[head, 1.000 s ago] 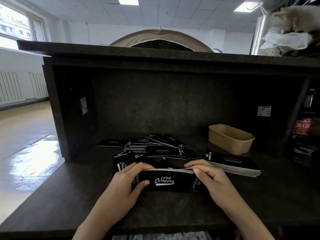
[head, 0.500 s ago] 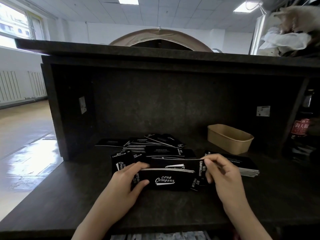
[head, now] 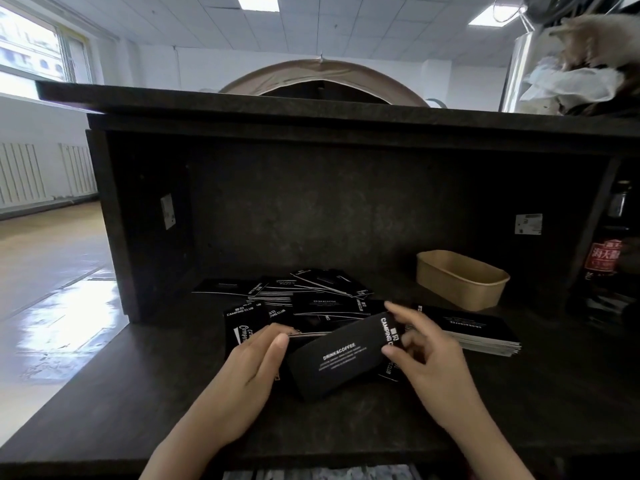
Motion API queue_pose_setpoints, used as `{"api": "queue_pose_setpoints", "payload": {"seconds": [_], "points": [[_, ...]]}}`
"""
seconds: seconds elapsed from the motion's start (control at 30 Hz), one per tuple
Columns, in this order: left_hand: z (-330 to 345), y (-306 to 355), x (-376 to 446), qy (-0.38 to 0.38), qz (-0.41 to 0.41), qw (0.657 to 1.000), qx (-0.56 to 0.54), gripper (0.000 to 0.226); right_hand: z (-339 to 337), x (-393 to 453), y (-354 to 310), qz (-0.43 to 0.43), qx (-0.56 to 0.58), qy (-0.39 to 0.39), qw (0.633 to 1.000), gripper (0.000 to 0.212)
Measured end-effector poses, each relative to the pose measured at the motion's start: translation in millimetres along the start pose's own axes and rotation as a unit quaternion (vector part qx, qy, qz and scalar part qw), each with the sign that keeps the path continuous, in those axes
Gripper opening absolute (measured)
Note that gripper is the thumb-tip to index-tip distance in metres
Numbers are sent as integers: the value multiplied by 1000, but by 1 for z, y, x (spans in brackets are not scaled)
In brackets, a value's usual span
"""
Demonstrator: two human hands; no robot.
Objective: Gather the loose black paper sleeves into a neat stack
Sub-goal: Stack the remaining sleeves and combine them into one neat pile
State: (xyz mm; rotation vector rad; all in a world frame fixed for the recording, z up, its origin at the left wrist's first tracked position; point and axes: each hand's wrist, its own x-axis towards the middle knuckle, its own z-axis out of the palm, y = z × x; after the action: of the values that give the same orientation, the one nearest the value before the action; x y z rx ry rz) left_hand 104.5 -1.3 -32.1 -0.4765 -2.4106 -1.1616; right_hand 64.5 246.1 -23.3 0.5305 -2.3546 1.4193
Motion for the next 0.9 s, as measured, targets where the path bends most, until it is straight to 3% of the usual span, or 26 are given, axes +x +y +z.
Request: {"api": "queue_pose_setpoints", "payload": {"seconds": [0.1,0.17,0.27,0.33,0.47,0.57,0.7,0.9], "points": [[0,1,0,-32,11,999,25,25,5,-3,-8,-46,-169,-35,984,46],[1,1,1,-33,19,998,57,12,8,-5,-8,-48,-184,-55,980,38],[-2,-6,2,30,24,996,75,19,6,-2,-3,-16,-133,-20,991,27],[-4,-8,2,51,13,996,75,20,4,1,4,15,-152,4,988,31],[-2,-8,1,47,3,997,65,18,6,5,12,69,-269,-57,959,48],[-3,-6,0,40,-1,997,62,16,7,6,12,81,-246,-65,964,47],[-3,-6,0,32,5,997,66,16,4,6,12,86,-178,-14,980,49],[-2,-7,0,22,7,998,66,14,-3,3,13,76,-65,60,993,25]]}}
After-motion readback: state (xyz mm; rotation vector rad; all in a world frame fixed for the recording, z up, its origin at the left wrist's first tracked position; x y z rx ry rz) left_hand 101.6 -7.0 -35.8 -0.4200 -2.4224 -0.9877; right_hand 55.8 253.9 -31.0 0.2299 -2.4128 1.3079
